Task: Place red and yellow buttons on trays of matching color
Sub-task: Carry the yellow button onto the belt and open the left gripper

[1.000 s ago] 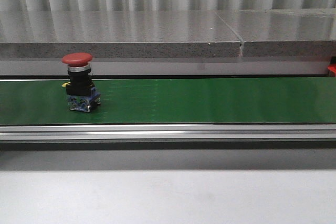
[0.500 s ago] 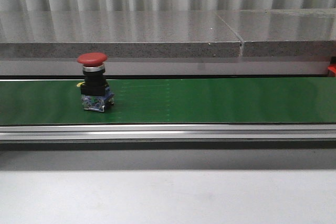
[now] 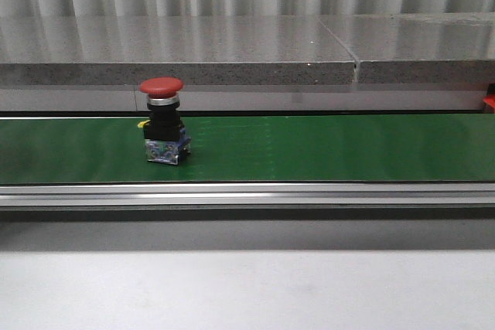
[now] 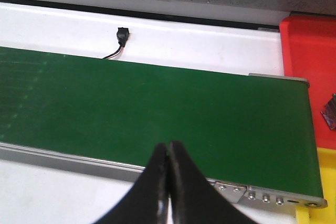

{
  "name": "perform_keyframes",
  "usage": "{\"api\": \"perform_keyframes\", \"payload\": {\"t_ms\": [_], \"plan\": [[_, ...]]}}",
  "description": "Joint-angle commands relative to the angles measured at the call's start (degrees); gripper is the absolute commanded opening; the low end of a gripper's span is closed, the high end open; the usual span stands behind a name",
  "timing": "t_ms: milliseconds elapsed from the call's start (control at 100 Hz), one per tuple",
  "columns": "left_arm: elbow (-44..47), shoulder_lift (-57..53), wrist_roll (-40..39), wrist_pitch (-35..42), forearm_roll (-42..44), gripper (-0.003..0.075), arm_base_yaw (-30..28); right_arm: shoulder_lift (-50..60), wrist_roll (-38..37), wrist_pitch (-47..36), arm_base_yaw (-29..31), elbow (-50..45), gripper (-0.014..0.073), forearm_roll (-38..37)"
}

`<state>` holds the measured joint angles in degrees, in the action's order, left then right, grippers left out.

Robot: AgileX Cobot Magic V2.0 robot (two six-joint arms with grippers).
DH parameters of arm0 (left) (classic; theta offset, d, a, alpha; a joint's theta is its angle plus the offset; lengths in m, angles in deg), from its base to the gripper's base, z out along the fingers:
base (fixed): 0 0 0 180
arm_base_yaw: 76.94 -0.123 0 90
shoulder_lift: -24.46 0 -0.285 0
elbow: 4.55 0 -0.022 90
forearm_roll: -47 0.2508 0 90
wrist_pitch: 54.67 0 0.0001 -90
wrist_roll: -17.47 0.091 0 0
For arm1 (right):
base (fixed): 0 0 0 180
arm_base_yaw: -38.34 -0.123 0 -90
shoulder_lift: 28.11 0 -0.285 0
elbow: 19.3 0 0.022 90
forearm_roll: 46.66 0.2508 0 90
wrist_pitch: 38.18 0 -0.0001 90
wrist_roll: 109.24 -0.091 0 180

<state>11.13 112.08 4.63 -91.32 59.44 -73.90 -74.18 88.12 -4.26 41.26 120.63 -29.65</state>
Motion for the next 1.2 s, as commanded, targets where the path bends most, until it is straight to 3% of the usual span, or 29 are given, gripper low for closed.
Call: {"api": "perform_keyframes", "payload": {"t_ms": [0,350,870,1020,1190], "plan": [[-1.8,-4.9,0.3,4.3,2.6,0.0587,2.3,0.4,0.6,-3.4,-0.1,1.4,-0.0067,0.9],[2.4,-20.1,-3.0,5.8,4.1,0.0587,4.1,0.4,0.6,-3.4,-0.1,1.4,-0.0067,0.9],[27.2,-50.2,-3.1,12.2,4.1,0.0572,4.1,0.4,0.6,-3.4,-0.1,1.4,-0.0067,0.9],[31.8,-56.5,-3.1,12.2,4.1,0.0457,4.1,0.4,0.6,-3.4,-0.1,1.4,-0.0067,0.9],[34.0,-59.6,-3.1,12.2,4.1,0.0189,4.1,0.4,0.6,-3.4,-0.1,1.4,-0.0067,0.9]]}}
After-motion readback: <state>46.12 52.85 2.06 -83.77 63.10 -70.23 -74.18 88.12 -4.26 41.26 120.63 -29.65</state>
